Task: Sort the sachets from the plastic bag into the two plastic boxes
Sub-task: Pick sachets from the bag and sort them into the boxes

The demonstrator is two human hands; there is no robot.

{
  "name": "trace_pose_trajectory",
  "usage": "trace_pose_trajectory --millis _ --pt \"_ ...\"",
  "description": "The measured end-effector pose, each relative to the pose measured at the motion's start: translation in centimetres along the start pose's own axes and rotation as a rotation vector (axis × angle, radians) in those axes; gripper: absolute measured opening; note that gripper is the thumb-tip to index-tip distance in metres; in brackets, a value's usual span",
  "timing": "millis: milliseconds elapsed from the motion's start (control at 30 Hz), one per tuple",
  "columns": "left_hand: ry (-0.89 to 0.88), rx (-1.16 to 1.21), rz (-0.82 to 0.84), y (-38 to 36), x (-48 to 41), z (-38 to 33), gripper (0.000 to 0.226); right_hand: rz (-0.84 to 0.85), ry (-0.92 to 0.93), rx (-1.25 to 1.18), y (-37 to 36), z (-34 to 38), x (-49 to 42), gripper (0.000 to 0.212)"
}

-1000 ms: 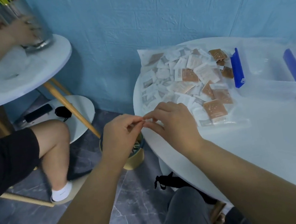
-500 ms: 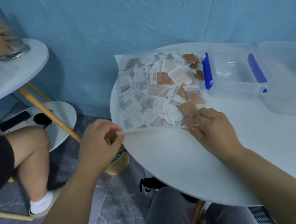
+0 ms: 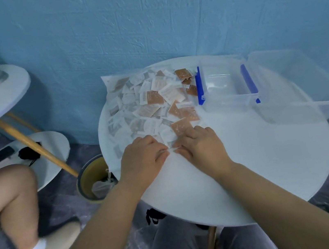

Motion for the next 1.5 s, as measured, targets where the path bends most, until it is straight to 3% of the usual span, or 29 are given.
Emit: trace_pose_trajectory --millis 233,500,600,767,867,933,1033,1167,1267,1400,1500 --pt "0.105 0.099 0.045 -0.2 0.1 1.3 0.017 0.044 -0.021 0.035 0.7 -2.4 0.8 0.027" --pt "0.186 0.239 0.076 0.0 -0.1 1.6 0.007 0.104 -0.229 -0.066 3.3 -9.4 3.1 0.030" --pt "0.211 0.256 0.104 0.0 -0.4 1.5 0.008 0.093 -0.289 -0.124 3.7 -9.8 3.4 0.016" --pt "0.265 0.291 0.163 0.9 -0.9 1.4 0.011 0.033 -0.155 -0.276 4.6 -6.0 1.3 0.030" --pt "0.222 0.306 0.151 2.3 -1.8 0.7 0.019 0.197 -0.118 -0.273 2.8 -3.6 -1.0 0.035" --pt "0.199 0.305 0.090 3.6 -2.4 0.5 0.019 0.270 -0.114 -0.230 1.9 -3.1 -2.2 0.031" --pt "0.178 0.280 -0.146 6.4 -3.2 0.8 0.011 0.168 -0.118 -0.278 3.2 -3.3 -4.1 0.015" --pt "0.120 0.213 -0.445 9.0 -3.4 0.6 0.005 0.086 -0.326 -0.450 4.6 -5.3 -6.2 0.007" --pt "0.018 0.180 -0.525 9.4 -3.0 -0.9 0.004 0.069 -0.405 -0.563 4.1 -5.8 -6.2 0.004" --pt "-0.284 0.126 -0.260 5.7 -1.6 -3.6 0.018 0.089 -0.425 -0.628 2.7 -5.9 -4.9 0.015" --pt "-0.245 0.025 -0.081 2.9 -0.7 -1.5 0.029 0.111 -0.388 -0.676 2.3 -5.2 -4.4 0.024"
Point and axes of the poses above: each hand's wrist, its own x-axis away from the middle knuckle, its own y-axis out of the back of the hand, z = x × y, the point moved 10 cm from there along -x, towards the middle knuckle, and after that the axes turned 3 degrees about -x, right-handed, at the moved point
